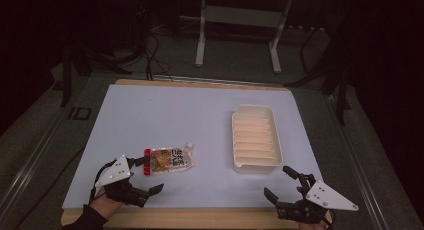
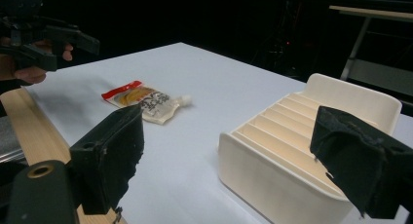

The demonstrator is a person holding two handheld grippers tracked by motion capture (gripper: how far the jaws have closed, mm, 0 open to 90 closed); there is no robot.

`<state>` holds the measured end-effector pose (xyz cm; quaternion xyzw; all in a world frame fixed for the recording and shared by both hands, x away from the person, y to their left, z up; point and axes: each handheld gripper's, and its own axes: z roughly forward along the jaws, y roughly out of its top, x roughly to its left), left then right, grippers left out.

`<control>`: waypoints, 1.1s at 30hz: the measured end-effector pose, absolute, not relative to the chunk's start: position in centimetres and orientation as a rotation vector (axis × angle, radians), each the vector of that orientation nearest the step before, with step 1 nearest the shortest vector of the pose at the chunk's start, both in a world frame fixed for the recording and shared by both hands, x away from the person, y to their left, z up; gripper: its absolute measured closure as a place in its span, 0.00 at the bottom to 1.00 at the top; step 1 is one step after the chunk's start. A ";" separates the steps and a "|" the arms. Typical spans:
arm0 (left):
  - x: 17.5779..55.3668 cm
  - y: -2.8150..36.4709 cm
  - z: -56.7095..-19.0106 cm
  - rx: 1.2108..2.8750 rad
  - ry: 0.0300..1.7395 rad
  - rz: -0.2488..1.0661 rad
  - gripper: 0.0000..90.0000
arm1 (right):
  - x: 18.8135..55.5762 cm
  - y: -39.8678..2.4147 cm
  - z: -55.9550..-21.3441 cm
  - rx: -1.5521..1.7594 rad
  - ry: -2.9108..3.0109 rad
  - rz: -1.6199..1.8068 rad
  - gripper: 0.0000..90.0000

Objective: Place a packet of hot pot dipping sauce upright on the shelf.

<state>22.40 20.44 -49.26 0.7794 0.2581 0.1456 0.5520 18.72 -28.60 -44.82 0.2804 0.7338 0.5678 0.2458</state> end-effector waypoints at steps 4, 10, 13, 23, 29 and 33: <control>22.6 20.4 -49.0 1.873 0.634 0.306 0.05 | 18.5 -28.6 -44.7 0.769 1.997 1.562 0.14; 22.7 20.3 -48.3 1.848 0.623 0.266 0.04 | 18.2 -28.7 -44.8 0.756 1.970 1.528 0.12; 22.6 19.9 -47.7 1.848 0.600 0.246 0.04 | 18.1 -28.6 -44.8 0.741 1.978 1.540 0.12; 23.3 19.0 -46.2 1.842 0.577 0.239 0.04 | 18.2 -28.2 -44.5 0.712 1.961 1.560 0.12; 24.8 18.6 -45.4 1.857 0.583 0.258 0.04 | 18.2 -27.9 -43.9 0.689 1.941 1.541 0.12; 26.2 18.1 -45.0 1.865 0.582 0.267 0.04 | 18.5 -27.8 -43.4 0.677 1.928 1.580 0.12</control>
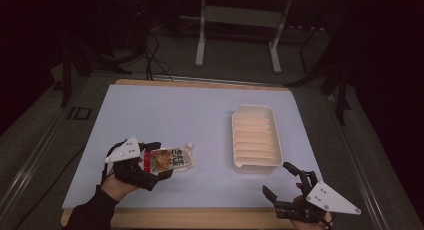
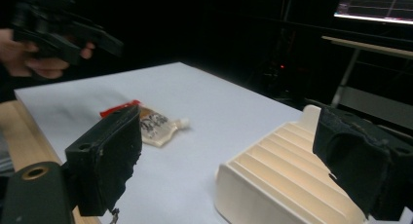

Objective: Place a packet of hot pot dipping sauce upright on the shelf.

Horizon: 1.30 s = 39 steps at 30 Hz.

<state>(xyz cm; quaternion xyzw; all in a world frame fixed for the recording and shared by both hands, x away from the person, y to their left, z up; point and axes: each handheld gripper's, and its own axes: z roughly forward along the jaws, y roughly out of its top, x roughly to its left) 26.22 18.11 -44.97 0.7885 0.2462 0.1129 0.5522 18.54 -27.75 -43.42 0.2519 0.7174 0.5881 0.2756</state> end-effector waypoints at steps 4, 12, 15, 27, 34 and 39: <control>27.8 17.4 -44.8 1.908 0.580 0.272 0.05 | 19.2 -27.6 -43.2 0.650 1.923 1.589 0.12; 30.5 15.9 -45.5 1.997 0.597 0.279 0.05 | 20.4 -27.2 -43.4 0.632 1.975 1.620 0.12; 31.6 15.5 -46.2 2.016 0.613 0.304 0.06 | 20.5 -26.8 -43.7 0.634 1.987 1.607 0.12; 35.0 15.0 -49.6 2.131 0.681 0.283 0.17 | 20.0 -26.5 -43.9 0.650 2.003 1.611 0.21; 36.2 14.4 -50.8 2.239 0.665 0.276 0.27 | 19.8 -26.7 -44.0 0.659 1.993 1.616 0.20; 36.9 13.8 -51.6 2.356 0.622 0.276 0.37 | 19.7 -26.8 -44.0 0.652 1.978 1.619 0.20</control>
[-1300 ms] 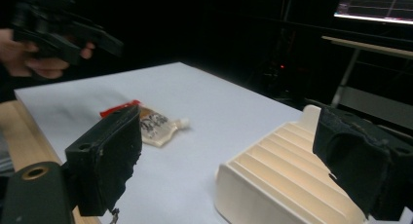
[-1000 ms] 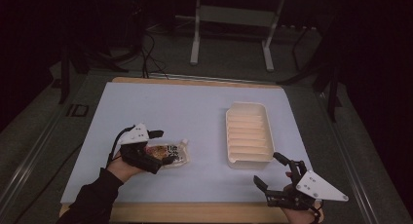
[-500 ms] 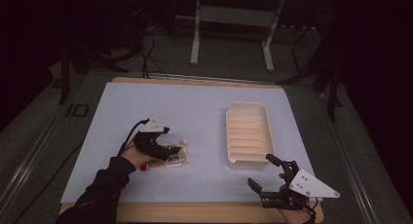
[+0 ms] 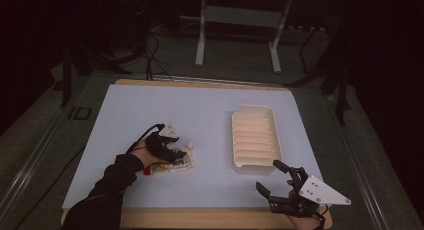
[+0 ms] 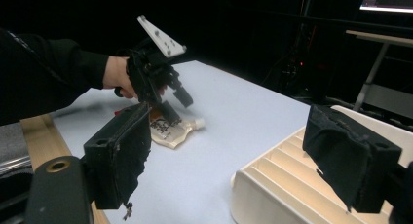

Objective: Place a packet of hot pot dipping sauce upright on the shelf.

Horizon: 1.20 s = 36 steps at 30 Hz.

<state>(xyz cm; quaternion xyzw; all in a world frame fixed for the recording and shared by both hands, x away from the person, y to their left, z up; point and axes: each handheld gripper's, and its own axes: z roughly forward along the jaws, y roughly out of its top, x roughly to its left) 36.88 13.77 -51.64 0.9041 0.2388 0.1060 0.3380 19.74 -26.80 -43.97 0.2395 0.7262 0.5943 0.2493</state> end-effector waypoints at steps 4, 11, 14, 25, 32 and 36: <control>37.4 13.7 -52.0 2.409 0.618 0.242 0.38 | 19.7 -26.9 -44.0 0.653 1.972 1.620 0.20; 37.4 13.5 -52.6 2.423 0.657 0.145 0.52 | 19.9 -26.9 -44.0 0.649 1.997 1.624 0.21; 37.1 13.0 -52.4 2.470 0.640 0.167 0.56 | 20.1 -26.9 -44.0 0.670 2.033 1.615 0.21; 36.4 11.3 -51.4 2.611 0.569 0.174 0.91 | 20.0 -26.9 -43.9 0.662 2.047 1.624 0.26; 36.1 12.0 -50.7 2.554 0.596 0.177 0.96 | 20.0 -27.0 -43.7 0.671 2.038 1.637 0.27; 35.7 12.6 -49.8 2.484 0.640 0.188 0.97 | 19.8 -27.2 -43.5 0.671 2.024 1.643 0.30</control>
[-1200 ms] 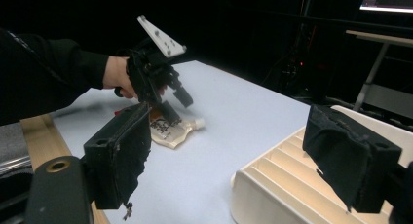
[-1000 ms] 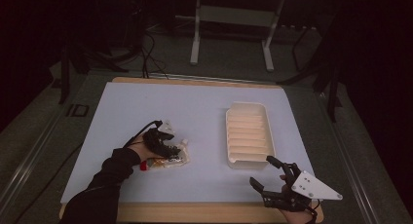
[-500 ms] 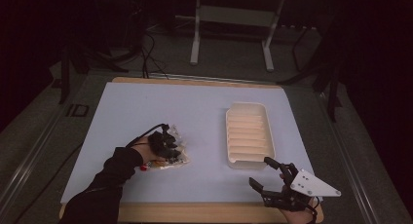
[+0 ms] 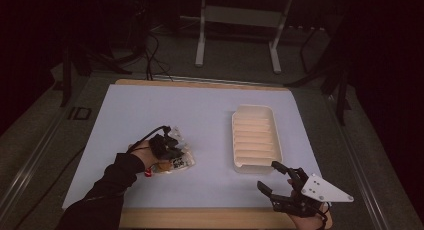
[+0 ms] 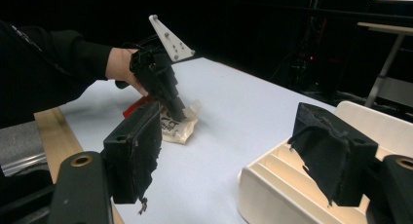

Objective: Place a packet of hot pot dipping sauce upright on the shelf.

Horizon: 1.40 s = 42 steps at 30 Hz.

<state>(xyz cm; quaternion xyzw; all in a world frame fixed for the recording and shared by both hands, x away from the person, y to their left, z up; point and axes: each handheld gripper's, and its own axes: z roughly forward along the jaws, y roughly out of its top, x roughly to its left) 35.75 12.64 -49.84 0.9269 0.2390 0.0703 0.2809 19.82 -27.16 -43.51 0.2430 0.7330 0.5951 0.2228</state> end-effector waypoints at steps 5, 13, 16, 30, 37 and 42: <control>35.0 13.3 -48.9 2.396 0.674 0.188 0.97 | 19.7 -27.3 -43.3 0.669 2.002 1.648 0.28; 33.8 13.3 -47.6 2.320 0.673 0.229 0.98 | 19.7 -27.6 -43.1 0.689 1.975 1.658 0.28; 33.3 13.0 -46.9 2.278 0.665 0.247 0.98 | 19.8 -27.6 -43.1 0.690 1.982 1.653 0.28; 31.4 12.5 -44.6 2.076 0.659 0.249 0.98 | 20.2 -27.6 -42.7 0.721 1.990 1.646 0.29; 30.8 12.1 -44.5 1.968 0.673 0.206 0.98 | 20.6 -27.3 -42.2 0.704 1.987 1.635 0.29; 30.3 11.7 -44.7 1.910 0.663 0.191 0.98 | 20.9 -27.0 -41.8 0.679 1.983 1.634 0.29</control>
